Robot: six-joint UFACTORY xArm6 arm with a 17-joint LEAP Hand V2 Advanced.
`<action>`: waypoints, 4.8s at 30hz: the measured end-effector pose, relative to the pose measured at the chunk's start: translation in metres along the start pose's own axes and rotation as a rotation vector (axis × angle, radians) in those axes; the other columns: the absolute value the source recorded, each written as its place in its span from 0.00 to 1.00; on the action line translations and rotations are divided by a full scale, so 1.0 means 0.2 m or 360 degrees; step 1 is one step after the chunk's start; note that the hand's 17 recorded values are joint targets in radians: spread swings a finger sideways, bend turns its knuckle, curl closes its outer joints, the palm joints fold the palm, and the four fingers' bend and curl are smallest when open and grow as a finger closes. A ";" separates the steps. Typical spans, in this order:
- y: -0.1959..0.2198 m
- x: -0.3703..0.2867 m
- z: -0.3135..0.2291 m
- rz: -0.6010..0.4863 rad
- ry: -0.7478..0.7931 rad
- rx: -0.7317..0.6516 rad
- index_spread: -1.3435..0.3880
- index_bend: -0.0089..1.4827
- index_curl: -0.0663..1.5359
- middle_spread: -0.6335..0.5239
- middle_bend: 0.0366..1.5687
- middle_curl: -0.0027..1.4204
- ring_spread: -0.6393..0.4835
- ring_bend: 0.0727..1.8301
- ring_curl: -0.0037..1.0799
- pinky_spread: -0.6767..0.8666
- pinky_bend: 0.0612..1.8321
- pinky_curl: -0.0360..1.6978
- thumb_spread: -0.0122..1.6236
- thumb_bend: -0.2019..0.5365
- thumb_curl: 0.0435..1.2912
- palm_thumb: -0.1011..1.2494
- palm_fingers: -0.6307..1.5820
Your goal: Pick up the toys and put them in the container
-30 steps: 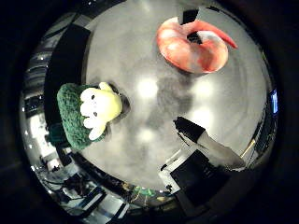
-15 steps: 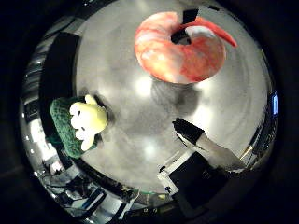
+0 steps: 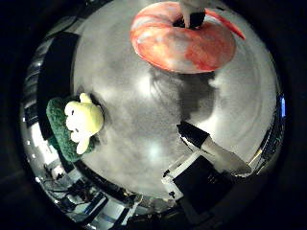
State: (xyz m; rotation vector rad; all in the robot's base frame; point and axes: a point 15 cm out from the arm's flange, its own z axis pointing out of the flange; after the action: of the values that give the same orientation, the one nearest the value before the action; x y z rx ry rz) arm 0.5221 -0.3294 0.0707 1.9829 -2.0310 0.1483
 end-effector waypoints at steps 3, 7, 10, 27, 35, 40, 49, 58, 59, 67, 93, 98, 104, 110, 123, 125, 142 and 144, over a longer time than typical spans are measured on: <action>0.00 -0.01 0.02 -0.0003 -0.0004 -0.0008 0.51 0.22 0.29 0.58 0.09 0.19 0.71 0.06 0.17 0.68 0.12 0.20 0.55 0.23 0.26 0.66 0.37; 0.00 -0.02 0.03 -0.0010 -0.0006 -0.0013 0.51 0.22 0.29 0.57 0.09 0.19 0.71 0.06 0.17 0.68 0.11 0.20 0.55 0.23 0.26 0.65 0.37; 0.00 -0.02 0.03 -0.0011 -0.0007 -0.0015 0.50 0.26 0.30 0.57 0.09 0.19 0.71 0.06 0.16 0.68 0.10 0.19 0.57 0.24 0.26 0.66 0.38; -0.03 -0.05 0.01 -0.0008 0.0002 0.0014 0.50 0.79 0.44 0.37 0.27 0.27 0.62 0.04 0.05 0.67 0.05 0.14 0.53 0.27 0.28 0.84 0.48; -0.10 0.04 -0.17 0.0002 0.0059 0.0148 0.53 0.85 0.44 0.29 0.32 0.29 0.56 0.05 0.06 0.66 0.06 0.12 0.51 0.25 0.29 0.87 0.48; -0.09 0.10 -0.38 0.0022 0.0097 0.0227 0.54 0.85 0.43 0.28 0.33 0.30 0.55 0.05 0.07 0.66 0.07 0.12 0.52 0.25 0.29 0.88 0.49; -0.01 -0.07 -0.86 -0.0037 0.0140 0.0348 0.54 0.86 0.42 0.27 0.34 0.31 0.54 0.05 0.08 0.66 0.07 0.12 0.52 0.25 0.30 0.88 0.49; 0.15 -0.75 -1.37 -0.0232 -0.0006 0.0440 0.54 0.87 0.41 0.27 0.34 0.31 0.54 0.06 0.09 0.66 0.07 0.12 0.52 0.25 0.30 0.88 0.49; 0.18 -0.83 -1.42 -0.0253 -0.0029 0.0444 0.54 0.87 0.41 0.27 0.34 0.31 0.54 0.06 0.09 0.66 0.07 0.12 0.52 0.25 0.30 0.88 0.49; 0.28 -1.55 -1.66 -0.0450 -0.0139 0.0493 0.55 0.86 0.40 0.26 0.35 0.32 0.52 0.06 0.10 0.65 0.07 0.12 0.52 0.24 0.30 0.88 0.50; 0.23 -2.02 -1.54 -0.0628 -0.0216 0.0469 0.52 0.12 0.19 0.59 0.14 0.24 0.71 0.24 0.22 0.71 0.33 0.19 0.53 0.23 0.29 0.70 0.30; 0.28 -1.65 -1.41 -0.0465 -0.0204 0.0379 0.53 0.11 0.20 0.59 0.15 0.24 0.71 0.21 0.21 0.70 0.29 0.18 0.55 0.23 0.27 0.67 0.31; 0.37 -1.22 -1.29 -0.0240 -0.0221 0.0322 0.55 0.11 0.20 0.58 0.15 0.24 0.71 0.19 0.21 0.69 0.27 0.18 0.57 0.23 0.26 0.63 0.32; 0.51 -0.93 -1.10 -0.0045 -0.0254 0.0256 0.56 0.12 0.21 0.58 0.15 0.24 0.71 0.17 0.21 0.69 0.25 0.18 0.59 0.24 0.25 0.62 0.32; 0.77 -0.83 -0.67 0.0073 -0.0379 0.0208 0.56 0.11 0.21 0.58 0.14 0.23 0.71 0.13 0.22 0.69 0.21 0.17 0.59 0.24 0.26 0.63 0.35; 0.77 -0.86 -0.65 0.0060 -0.0427 0.0196 0.57 0.11 0.21 0.58 0.13 0.23 0.72 0.13 0.22 0.69 0.21 0.18 0.59 0.24 0.26 0.63 0.35; 0.44 -1.01 -0.52 -0.0099 -0.0462 0.0124 0.59 0.11 0.19 0.64 0.10 0.23 0.73 0.14 0.24 0.69 0.24 0.19 0.60 0.24 0.25 0.62 0.30; 0.40 -1.00 -0.50 -0.0094 -0.0463 0.0121 0.59 0.11 0.20 0.64 0.10 0.23 0.73 0.14 0.24 0.69 0.24 0.19 0.60 0.24 0.25 0.62 0.30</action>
State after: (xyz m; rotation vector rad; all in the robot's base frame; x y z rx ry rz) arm 0.4582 -0.1066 0.1194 2.2194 -2.1637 -0.0824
